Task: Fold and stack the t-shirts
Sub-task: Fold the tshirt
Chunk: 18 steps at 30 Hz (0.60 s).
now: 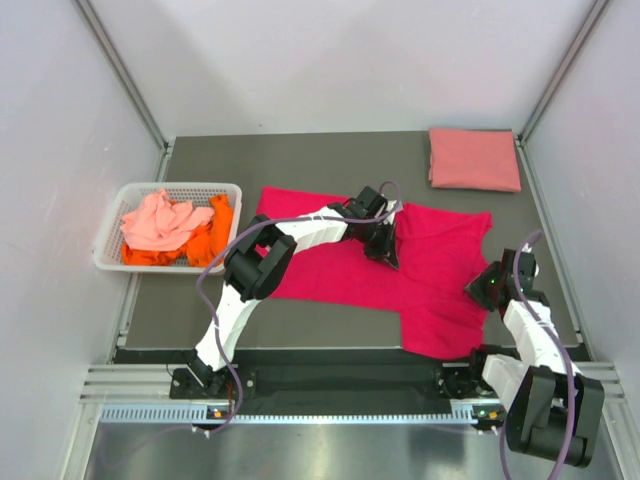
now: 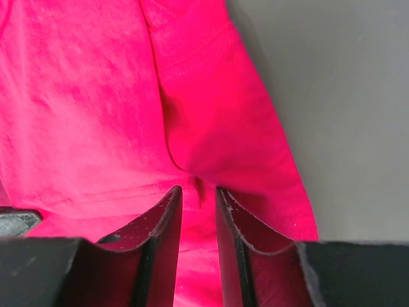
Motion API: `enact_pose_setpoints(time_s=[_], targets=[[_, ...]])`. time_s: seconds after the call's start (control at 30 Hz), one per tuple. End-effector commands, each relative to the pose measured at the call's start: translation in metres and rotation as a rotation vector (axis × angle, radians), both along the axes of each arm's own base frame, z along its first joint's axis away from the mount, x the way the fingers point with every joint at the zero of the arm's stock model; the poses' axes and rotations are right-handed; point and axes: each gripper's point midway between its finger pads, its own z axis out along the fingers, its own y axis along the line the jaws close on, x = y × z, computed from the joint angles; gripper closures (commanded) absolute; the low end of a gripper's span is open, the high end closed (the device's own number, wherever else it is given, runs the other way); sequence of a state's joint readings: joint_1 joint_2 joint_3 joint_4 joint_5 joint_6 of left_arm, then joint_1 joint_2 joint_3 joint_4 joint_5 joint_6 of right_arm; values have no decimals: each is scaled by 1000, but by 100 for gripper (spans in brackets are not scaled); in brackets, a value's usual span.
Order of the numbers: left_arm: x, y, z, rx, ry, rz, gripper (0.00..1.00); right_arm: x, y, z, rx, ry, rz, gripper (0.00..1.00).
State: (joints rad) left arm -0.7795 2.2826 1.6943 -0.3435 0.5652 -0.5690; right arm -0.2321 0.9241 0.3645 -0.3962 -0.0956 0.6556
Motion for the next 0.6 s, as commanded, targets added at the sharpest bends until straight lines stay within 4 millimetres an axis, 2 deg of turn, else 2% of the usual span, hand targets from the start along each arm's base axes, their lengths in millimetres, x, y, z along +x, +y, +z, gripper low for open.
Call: enact_pose_setpoints(time_s=[0.0, 0.37, 0.57], targets=[[9, -10, 19, -66, -41, -8, 100, 12, -8, 5, -24, -52, -27, 72], [10, -12, 22, -76, -44, -4, 100, 14, -3, -4, 7, -40, -12, 75], [10, -13, 21, -81, -39, -3, 100, 15, -5, -1, -7, -49, -20, 82]])
